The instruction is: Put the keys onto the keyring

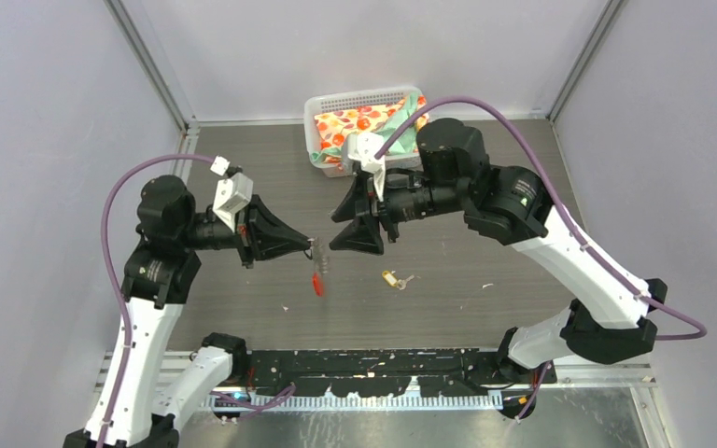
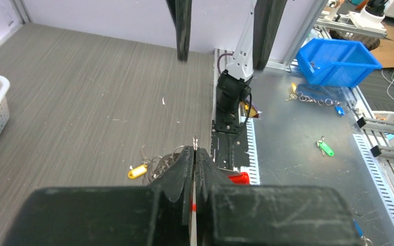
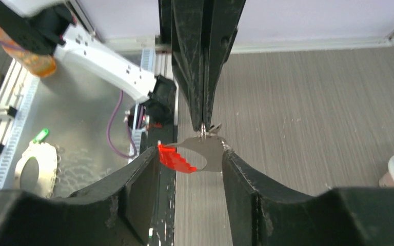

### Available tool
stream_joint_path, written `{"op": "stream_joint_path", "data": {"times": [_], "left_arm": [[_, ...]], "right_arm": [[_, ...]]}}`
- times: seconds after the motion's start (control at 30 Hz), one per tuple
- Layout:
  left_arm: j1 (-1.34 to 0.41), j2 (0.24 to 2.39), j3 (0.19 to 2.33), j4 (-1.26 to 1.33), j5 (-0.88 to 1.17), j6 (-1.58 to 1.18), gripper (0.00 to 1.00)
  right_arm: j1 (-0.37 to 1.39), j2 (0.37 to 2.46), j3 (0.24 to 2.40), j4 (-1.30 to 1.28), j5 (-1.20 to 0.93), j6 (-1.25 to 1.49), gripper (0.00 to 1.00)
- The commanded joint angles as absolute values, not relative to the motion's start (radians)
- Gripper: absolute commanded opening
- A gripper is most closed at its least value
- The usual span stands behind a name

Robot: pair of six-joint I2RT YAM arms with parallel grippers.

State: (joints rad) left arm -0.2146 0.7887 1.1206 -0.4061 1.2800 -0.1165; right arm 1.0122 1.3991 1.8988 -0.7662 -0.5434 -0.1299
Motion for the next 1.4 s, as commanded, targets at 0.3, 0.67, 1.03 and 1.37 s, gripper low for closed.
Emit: {"op": "stream_joint_path", "data": {"times": [0.3,0.67,1.03,1.37], "left_arm": [[-0.385,0.971,1.387,-0.926,1.184,0.350,0.01],[-0.422,1.007,1.425,-1.042,1.138,0.453,0.00],[-0.445,1.002,1.419,-0.998,1.114,0.432,0.00],[-0.446,0.994,1.407,-0.953,1.089,0.405,0.00]], "right_arm": [[1.014,1.518,1.968,-0.964,-0.521,-0.199,0.51],[1.014,1.490,1.909,-0.919,-0.527,-0.200,0.43],[1.014,1.511,1.886,-0.877,-0.577,-0.160,0.40],[1.014,1.516,1.875,-0.881,-0.598,-0.137,0.38]]}}
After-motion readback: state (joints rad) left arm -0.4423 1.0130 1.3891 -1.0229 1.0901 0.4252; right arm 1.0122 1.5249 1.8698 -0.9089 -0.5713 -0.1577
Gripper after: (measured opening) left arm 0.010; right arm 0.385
